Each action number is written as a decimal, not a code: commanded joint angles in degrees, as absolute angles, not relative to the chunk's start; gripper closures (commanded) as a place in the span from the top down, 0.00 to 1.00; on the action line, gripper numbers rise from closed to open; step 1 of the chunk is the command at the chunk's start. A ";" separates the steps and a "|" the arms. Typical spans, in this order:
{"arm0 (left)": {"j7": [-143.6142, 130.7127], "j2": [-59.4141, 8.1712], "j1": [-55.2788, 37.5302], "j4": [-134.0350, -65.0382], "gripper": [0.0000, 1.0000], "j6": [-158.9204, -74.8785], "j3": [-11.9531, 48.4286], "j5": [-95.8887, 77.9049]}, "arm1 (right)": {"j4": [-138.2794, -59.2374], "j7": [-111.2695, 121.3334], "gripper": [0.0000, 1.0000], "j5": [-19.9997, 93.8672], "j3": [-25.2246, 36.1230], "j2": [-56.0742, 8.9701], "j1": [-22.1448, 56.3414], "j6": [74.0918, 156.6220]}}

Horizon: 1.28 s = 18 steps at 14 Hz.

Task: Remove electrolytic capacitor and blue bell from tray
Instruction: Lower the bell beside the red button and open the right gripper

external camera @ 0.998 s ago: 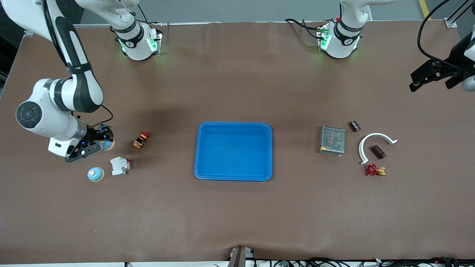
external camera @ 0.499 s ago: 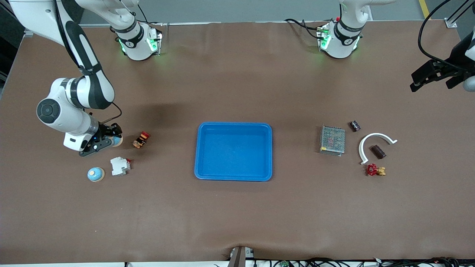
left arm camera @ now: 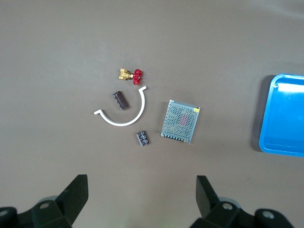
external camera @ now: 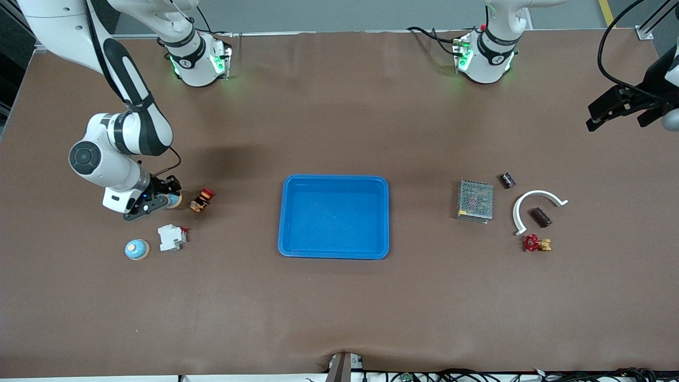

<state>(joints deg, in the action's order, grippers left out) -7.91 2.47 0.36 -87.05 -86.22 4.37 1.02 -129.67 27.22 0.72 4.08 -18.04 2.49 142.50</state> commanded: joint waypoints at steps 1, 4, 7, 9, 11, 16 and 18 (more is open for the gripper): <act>-6.77 2.90 0.62 -86.58 1.00 -85.17 4.22 0.97 | -130.78 27.60 0.27 0.17 3.60 -17.93 2.20 143.35; -6.77 2.11 0.70 -84.12 1.00 -83.24 3.96 2.28 | -130.78 27.60 0.28 0.35 3.52 -18.98 2.20 144.66; -7.74 2.11 0.53 -83.58 1.00 -81.65 3.87 2.29 | -130.96 27.60 0.29 0.53 3.52 -19.51 2.20 145.28; -7.73 2.11 0.53 -83.58 1.00 -81.47 3.96 2.20 | -130.96 27.60 0.29 0.61 3.52 -19.51 2.28 145.37; -7.30 2.02 0.44 -83.58 1.00 -81.56 4.13 2.37 | -130.87 27.60 0.29 0.70 3.52 -19.86 2.28 145.37; -8.17 2.99 0.44 -86.39 1.00 -81.03 4.92 1.23 | -130.87 27.51 0.32 0.70 3.43 -19.95 2.28 145.37; -8.26 3.51 0.35 -87.79 1.00 -81.82 5.01 1.23 | -130.87 27.51 0.34 0.70 3.43 -19.95 2.20 145.37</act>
<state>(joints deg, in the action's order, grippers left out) -8.01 2.46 0.27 -86.21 -81.62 4.66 1.26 -130.09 27.22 0.72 3.79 -20.22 2.49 144.51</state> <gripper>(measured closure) 0.000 0.352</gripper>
